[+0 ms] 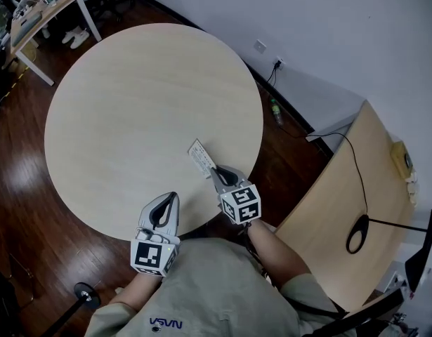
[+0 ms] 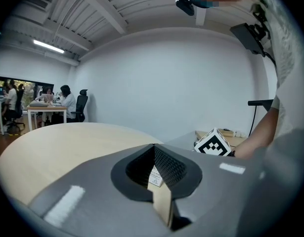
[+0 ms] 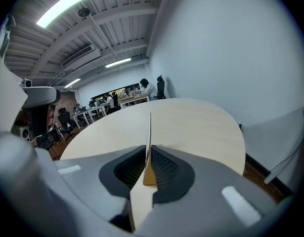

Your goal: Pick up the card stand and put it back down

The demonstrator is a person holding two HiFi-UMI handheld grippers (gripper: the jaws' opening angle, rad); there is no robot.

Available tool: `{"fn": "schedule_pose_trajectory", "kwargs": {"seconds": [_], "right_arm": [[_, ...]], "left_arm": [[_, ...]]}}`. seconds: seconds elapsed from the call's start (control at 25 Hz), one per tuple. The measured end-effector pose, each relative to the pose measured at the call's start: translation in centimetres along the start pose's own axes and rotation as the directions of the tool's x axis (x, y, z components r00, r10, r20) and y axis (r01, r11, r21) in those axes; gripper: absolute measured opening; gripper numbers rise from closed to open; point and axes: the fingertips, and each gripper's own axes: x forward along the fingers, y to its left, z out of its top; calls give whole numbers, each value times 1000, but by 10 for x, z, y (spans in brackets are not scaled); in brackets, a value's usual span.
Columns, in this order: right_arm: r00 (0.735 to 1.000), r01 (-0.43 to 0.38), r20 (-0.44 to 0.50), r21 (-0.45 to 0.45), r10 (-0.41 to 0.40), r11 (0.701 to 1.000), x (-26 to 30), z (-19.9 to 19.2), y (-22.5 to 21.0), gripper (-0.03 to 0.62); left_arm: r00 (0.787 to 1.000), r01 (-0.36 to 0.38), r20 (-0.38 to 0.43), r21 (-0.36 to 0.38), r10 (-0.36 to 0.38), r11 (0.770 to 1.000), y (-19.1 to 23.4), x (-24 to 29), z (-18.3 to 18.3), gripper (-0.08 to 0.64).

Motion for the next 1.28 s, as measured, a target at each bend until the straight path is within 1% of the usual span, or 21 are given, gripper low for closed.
{"fn": "schedule_pose_trajectory", "kwargs": {"seconds": [0.12,0.24,0.32,0.4,0.48,0.52,0.6,0.68,0.8,0.88,0.96,1.04,1.12,1.2,1.28], "right_arm": [[999,32,16,-1,-32,999,-21,4,-2,53],[995,80,59,35,-82,996,-52,10,-5,55],[983,129,118,81,-138,988,-82,19,-9,41],[957,196,190,127,-218,972,-123,30,-14,7],[917,265,260,168,-302,950,-170,42,-20,0],[893,299,291,189,-344,935,-195,46,-23,0],[840,369,331,232,-430,900,-244,50,-28,0],[786,443,345,263,-513,857,-291,42,-27,0],[699,545,350,304,-624,781,-360,19,-22,0],[640,587,355,346,-681,732,-406,1,-17,0],[589,616,355,384,-726,688,-449,-18,-7,0],[552,637,356,404,-754,657,-484,-36,6,0],[524,651,364,412,-770,638,-513,-56,20,0],[506,653,373,423,-777,629,-539,-76,36,0],[498,644,386,436,-777,629,-560,-94,52,0]], "left_arm": [[997,76,-1,-3,-76,997,-11,12,-1,3],[989,151,-1,16,-151,988,-27,27,9,3],[980,196,14,37,-197,980,-41,34,18,3],[969,243,36,47,-245,969,-60,38,27,3],[952,298,51,55,-301,953,-86,41,38,3],[938,339,53,65,-343,938,-103,42,41,3],[900,428,45,92,-433,899,-138,40,41,3],[862,499,33,116,-505,859,-173,35,38,3],[807,581,30,146,-590,801,-230,22,33,3],[776,616,38,163,-629,770,-269,8,33,3],[746,650,30,182,-665,738,-306,-14,31,3],[718,678,20,204,-695,706,-340,-39,25,3],[698,695,13,228,-716,681,-369,-63,15,3],[690,701,5,244,-724,670,-394,-89,4,3],[689,701,-14,267,-724,662,-411,-117,-8,3]]}}
